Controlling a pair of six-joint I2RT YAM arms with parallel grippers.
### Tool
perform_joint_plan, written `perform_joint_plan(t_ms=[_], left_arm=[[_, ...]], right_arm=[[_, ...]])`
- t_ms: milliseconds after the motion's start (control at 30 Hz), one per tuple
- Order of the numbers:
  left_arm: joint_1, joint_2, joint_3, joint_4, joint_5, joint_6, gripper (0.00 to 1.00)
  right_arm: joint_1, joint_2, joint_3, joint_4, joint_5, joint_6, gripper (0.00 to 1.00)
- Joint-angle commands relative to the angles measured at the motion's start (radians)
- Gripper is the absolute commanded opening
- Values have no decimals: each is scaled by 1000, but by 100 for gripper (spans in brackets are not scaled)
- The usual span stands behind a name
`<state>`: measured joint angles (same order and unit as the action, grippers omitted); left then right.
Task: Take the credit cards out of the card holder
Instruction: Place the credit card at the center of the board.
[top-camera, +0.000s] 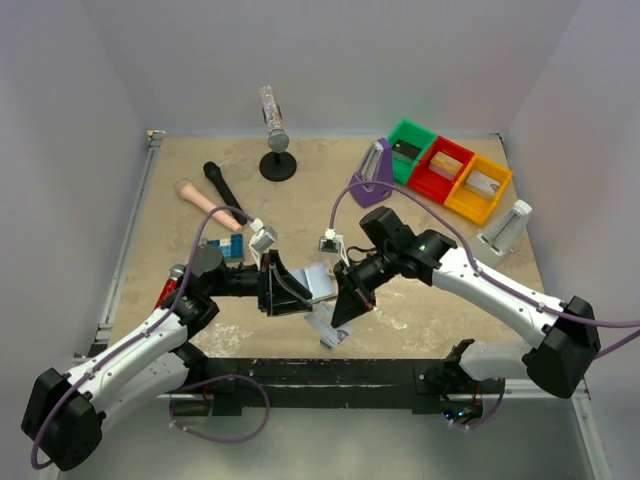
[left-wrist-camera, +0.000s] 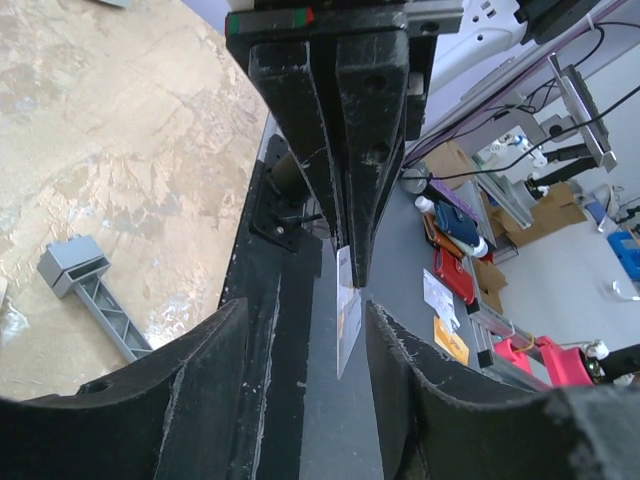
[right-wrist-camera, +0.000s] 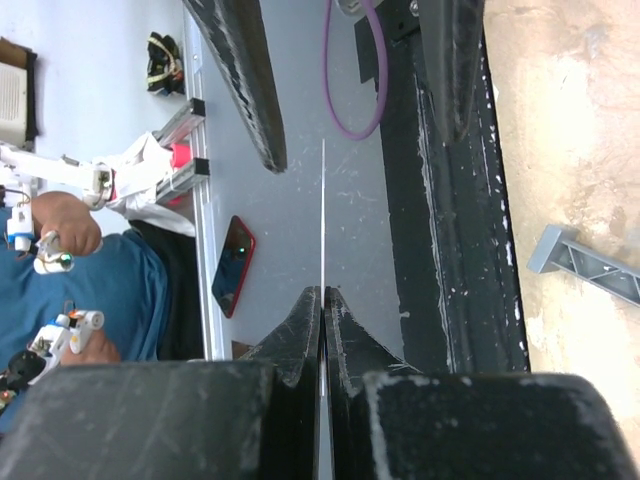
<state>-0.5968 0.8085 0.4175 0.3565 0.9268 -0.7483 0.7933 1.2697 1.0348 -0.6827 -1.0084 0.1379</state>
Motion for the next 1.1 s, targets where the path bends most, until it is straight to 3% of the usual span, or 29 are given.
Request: perform_joint_plan(t_ms=[0,333,567,833,900,1000,1067], left_arm=[[-17,15,49,12,46,-6,56],[-21,17,50,-5,41,-9,46],[-21,31,46,44,76,-43,30],[-24,35,41,62,83,-60,0],[-23,37,41,62,83,-63,0],[-23,35,40,62,78,-74,0],[-23,28,37,58,63,-74,0]], right_arm=[[9,-3,62,-15,27,-11,0],[17,22,103,-32,51,-14,0],[23,26,111,-38,60,-15,0],[23,30,113,-35,60,-14,0],[23,26,113,-34,60,-14,0],[23,19,113,-32,63,-9,14],[23,13,113,-28,67,0,33]])
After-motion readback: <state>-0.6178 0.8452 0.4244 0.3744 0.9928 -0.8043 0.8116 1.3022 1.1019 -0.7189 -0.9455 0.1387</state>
